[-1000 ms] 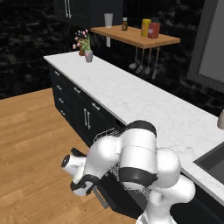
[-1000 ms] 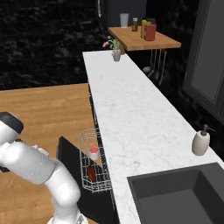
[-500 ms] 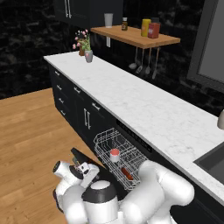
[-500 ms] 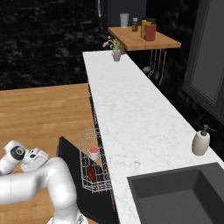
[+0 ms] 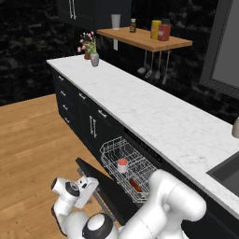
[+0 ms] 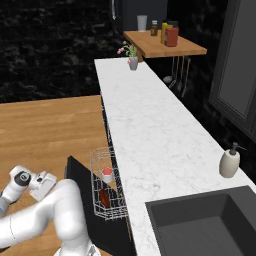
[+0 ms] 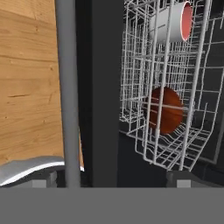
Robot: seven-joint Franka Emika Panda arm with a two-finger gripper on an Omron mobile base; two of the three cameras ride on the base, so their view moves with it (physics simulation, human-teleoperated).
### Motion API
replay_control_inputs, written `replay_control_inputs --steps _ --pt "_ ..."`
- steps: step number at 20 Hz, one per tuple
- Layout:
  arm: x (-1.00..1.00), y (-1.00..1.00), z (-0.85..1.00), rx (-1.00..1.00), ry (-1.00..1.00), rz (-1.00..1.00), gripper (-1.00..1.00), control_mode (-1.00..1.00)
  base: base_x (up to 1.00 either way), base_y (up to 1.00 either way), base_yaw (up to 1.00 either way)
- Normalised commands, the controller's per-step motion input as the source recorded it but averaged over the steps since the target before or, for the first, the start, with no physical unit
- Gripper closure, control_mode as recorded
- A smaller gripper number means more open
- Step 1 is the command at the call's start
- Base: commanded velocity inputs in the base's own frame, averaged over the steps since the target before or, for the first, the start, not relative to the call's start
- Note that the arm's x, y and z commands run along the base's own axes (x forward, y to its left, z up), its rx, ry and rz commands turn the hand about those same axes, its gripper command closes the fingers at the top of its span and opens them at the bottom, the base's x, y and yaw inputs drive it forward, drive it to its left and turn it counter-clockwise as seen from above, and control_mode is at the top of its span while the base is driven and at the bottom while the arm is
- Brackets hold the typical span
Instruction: Pick up the cup and bowl from the counter, place them in the dishwasher, and close the dishwasher door.
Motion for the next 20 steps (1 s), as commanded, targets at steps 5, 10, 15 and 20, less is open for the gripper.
replay_control_inputs --steps 5,10,15,20 --pt "0.42 0.26 -0.73 -0.04 -0.08 0.00 -1.00 -1.00 0.00 0.00 0.00" --pt "0.28 0.06 -0.62 -0.06 -0.04 0.00 -1.00 -1.00 0.00 0.00 0.00" --pt "0.20 0.01 -0.73 -0.15 0.00 0.00 -1.00 -1.00 0.00 0.00 0.00" --pt "0.28 0.04 -0.98 -0.22 0.00 0.00 -1.00 -1.00 0.00 0.00 0.00"
